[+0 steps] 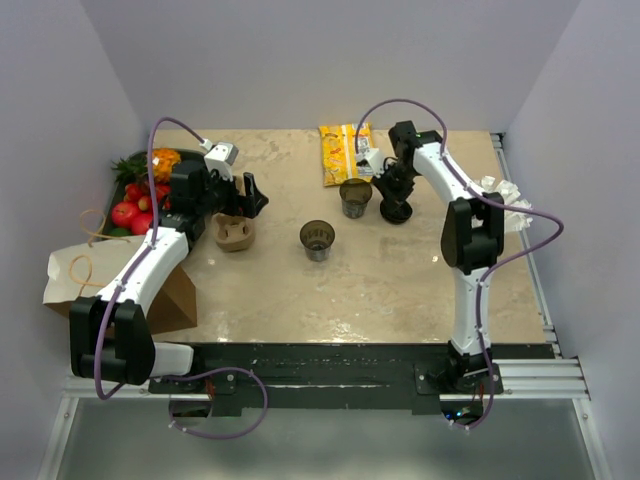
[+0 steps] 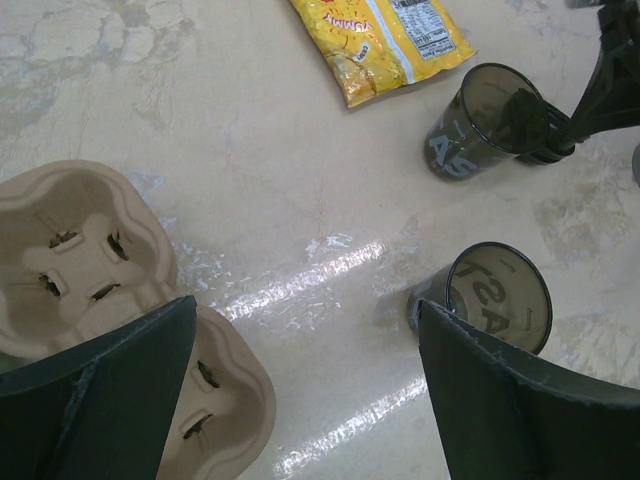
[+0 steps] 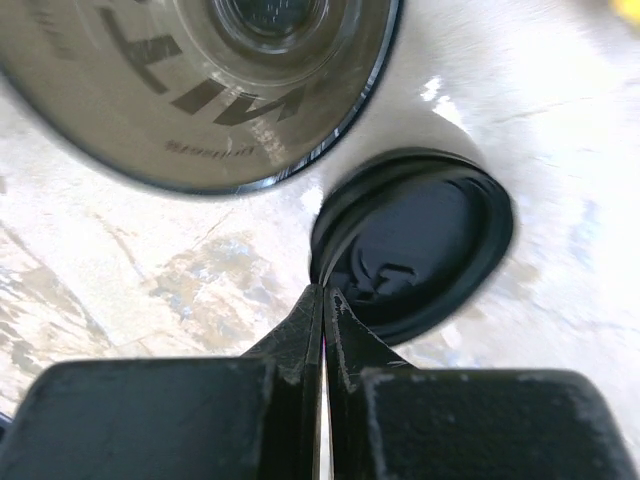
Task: Pack the takeout coffee
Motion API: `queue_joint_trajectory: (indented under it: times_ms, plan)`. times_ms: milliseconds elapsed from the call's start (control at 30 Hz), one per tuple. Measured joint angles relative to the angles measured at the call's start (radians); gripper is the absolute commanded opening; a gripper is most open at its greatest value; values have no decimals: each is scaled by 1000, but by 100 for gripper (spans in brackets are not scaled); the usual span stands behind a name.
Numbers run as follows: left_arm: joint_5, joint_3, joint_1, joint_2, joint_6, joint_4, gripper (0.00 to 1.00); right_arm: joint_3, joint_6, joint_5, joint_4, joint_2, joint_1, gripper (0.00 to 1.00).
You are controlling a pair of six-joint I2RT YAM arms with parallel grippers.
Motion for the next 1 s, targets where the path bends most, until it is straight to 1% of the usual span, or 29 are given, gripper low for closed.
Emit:
queue_joint_trajectory:
  times_ms: [200, 300, 333, 367, 500, 600, 667, 733, 867, 900, 967, 1000]
  plan:
    - [5, -1, 0, 3, 0, 0, 96, 0, 21, 2, 25, -134, 0, 0]
    - [21, -1, -1, 10, 2, 0, 93, 7, 28, 0, 27, -183, 0, 0]
    - [31, -1, -2, 11, 7, 0, 98, 10, 31, -2, 26, -192, 0, 0]
    - [41, -1, -3, 12, 12, 0, 99, 14, 32, -6, 24, -200, 0, 0]
    - [86, 8, -43, 12, 93, -11, 100, 34, 33, -76, -2, -214, 0, 0]
    - [100, 14, -145, -13, 253, -16, 100, 56, 21, -174, -48, -235, 0, 0]
    - [119, 14, -216, -49, 359, -14, 99, 93, 8, -272, -96, -255, 7, 0]
    - [147, 17, -274, -91, 480, -8, 98, 120, 1, -332, -122, -267, 22, 0]
    - [209, 42, -305, -116, 702, 28, 97, 140, -32, -441, -172, -301, 104, 0]
    - [216, 44, -309, -114, 746, 37, 95, 138, -42, -457, -180, -305, 136, 0]
    - [230, 56, -325, -103, 834, 44, 93, 132, -57, -480, -193, -309, 188, 0]
    - [235, 64, -333, -95, 869, 43, 89, 130, -63, -490, -201, -309, 214, 0]
